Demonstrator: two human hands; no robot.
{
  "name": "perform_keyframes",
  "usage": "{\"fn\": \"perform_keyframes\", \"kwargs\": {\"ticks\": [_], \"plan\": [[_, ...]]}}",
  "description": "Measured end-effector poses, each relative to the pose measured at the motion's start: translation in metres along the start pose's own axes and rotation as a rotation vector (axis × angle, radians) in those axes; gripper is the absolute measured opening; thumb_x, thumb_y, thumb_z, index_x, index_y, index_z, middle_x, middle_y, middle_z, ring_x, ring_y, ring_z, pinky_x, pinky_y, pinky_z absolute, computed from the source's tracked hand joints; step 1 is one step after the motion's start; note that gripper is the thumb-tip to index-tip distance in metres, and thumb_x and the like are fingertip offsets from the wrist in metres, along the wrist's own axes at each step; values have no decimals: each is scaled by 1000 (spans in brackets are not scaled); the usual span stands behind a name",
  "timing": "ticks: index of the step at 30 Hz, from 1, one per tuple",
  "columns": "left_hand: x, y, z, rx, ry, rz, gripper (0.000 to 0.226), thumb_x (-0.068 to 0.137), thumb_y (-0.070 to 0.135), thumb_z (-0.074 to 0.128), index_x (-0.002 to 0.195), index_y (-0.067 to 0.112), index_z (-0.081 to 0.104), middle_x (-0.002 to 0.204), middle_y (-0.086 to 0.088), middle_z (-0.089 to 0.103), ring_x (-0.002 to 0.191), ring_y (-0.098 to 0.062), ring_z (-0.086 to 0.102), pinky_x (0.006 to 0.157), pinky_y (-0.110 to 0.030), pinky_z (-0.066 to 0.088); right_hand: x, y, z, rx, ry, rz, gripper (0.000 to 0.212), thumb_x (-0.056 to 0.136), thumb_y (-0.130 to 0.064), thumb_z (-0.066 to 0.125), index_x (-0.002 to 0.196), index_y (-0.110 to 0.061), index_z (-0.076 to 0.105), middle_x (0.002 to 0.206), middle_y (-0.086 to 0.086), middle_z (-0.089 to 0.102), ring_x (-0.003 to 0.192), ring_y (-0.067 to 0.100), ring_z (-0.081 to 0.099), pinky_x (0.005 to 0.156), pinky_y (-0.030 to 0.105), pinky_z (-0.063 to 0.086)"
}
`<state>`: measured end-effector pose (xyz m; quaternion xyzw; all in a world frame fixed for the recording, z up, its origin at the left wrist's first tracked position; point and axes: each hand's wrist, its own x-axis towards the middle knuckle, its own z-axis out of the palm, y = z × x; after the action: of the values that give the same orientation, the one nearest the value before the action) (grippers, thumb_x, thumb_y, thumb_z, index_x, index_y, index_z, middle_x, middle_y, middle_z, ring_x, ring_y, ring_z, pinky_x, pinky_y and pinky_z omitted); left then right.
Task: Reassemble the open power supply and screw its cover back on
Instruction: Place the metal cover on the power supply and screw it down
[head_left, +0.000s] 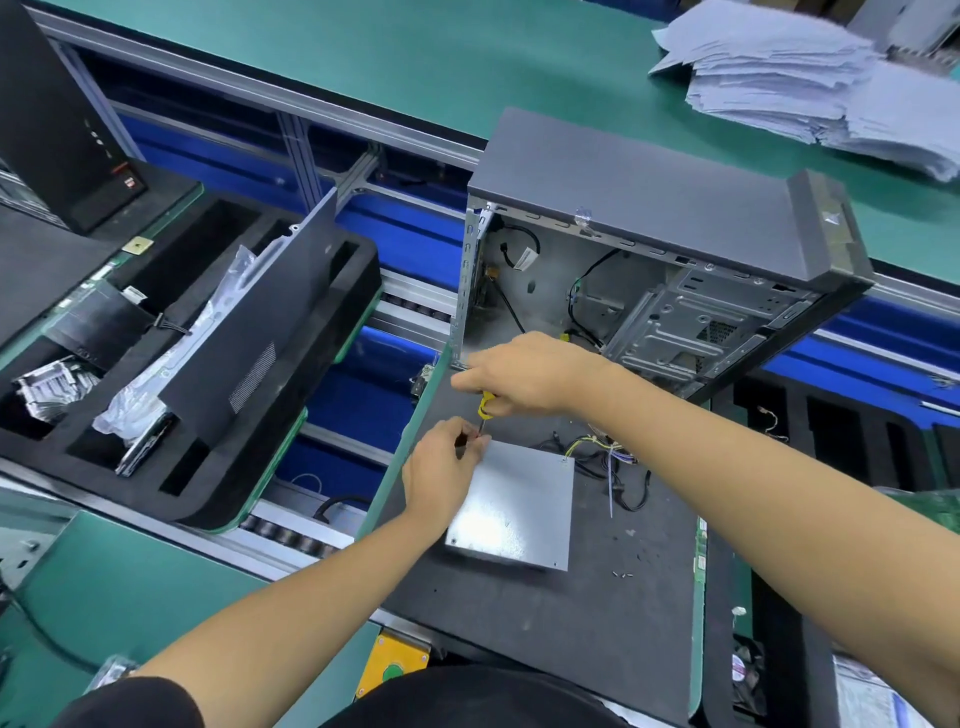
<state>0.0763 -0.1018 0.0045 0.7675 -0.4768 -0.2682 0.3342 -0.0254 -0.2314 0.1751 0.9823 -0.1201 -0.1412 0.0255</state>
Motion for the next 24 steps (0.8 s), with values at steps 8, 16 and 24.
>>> {"fn": "perform_keyframes", "kwargs": {"ticks": [8,16,24], "plan": [[-10,1,15,-50,158,-60,21,94,51,66,82,36,57,87,20,66,82,-3,61,60,-33,49,-3,0,12,240,81,113,33,78,-7,56,98,-25,35,99,-1,33,54,18,40,46,30,23],[-11,0,18,1,191,-19,18,95,55,63,91,40,54,85,18,61,81,-3,56,60,-32,45,-5,-4,11,-7,133,79,26,90,-26,52,91,-25,25,63,-5,32,47,17,27,47,27,14],[-12,0,17,26,205,-15,18,96,48,64,83,40,53,85,20,62,80,-2,56,55,-19,29,-8,-2,13,191,182,-25,35,71,3,52,94,-21,38,95,-2,32,68,23,36,52,32,23]]}}
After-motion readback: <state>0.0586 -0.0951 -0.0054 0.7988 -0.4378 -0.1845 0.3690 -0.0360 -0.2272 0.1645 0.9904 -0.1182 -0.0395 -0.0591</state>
